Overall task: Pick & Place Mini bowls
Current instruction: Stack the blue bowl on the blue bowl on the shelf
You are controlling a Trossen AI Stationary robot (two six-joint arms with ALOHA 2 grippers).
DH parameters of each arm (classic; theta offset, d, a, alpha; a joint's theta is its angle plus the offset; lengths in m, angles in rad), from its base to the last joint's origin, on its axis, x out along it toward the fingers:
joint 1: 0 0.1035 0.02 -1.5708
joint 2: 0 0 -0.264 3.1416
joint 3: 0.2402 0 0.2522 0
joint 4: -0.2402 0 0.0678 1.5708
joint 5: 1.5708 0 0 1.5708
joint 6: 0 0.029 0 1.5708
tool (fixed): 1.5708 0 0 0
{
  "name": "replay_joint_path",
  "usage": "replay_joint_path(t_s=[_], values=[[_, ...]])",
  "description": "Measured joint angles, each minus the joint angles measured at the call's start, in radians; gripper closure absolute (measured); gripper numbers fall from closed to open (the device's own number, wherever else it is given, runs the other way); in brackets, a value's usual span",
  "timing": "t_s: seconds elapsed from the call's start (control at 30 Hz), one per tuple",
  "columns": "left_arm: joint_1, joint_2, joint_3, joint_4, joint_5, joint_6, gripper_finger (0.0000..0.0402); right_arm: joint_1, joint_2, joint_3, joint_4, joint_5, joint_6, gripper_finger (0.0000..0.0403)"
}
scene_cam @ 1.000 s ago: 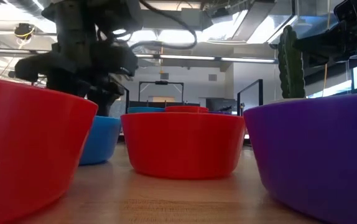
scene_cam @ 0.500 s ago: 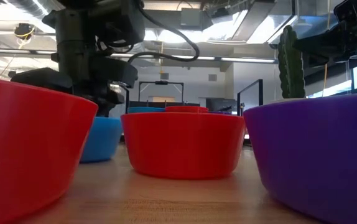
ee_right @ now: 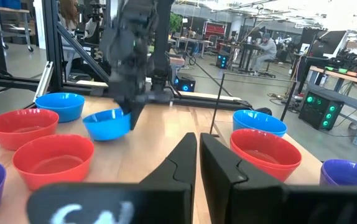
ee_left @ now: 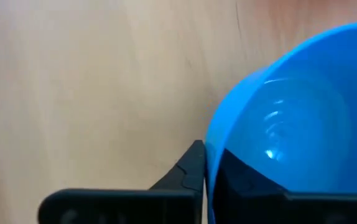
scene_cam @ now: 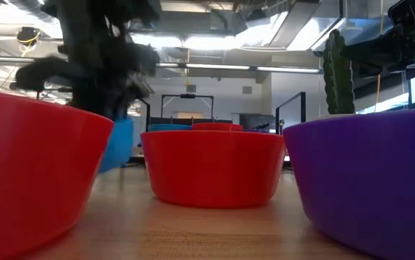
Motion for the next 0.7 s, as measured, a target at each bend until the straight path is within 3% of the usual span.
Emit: replay_joint_path(t_s=[0.07,0.2,0.43,0.7], values=[[-0.007,-0.072,-0.02,0.035,-0.04,0.017,0.0398,0.0,0.0,0.0,0.0,0.0,0.0,0.0379],[-0.007,-0.269,-0.118,0.154,-0.023,0.051,0.0398,0.0,0.0,0.0,-0.001,0.0,0.0,0.0379],[0.002,-0.683,-0.436,0.444,-0.001,0.048,0.0398,0.0,0.0,0.0,-0.009,0.0,0.0,0.0379],[0.13,-1.013,-0.687,0.565,-0.006,-0.049,0.0398,0.0,0.0,0.0,-0.008,0.0,0.002,0.0379]])
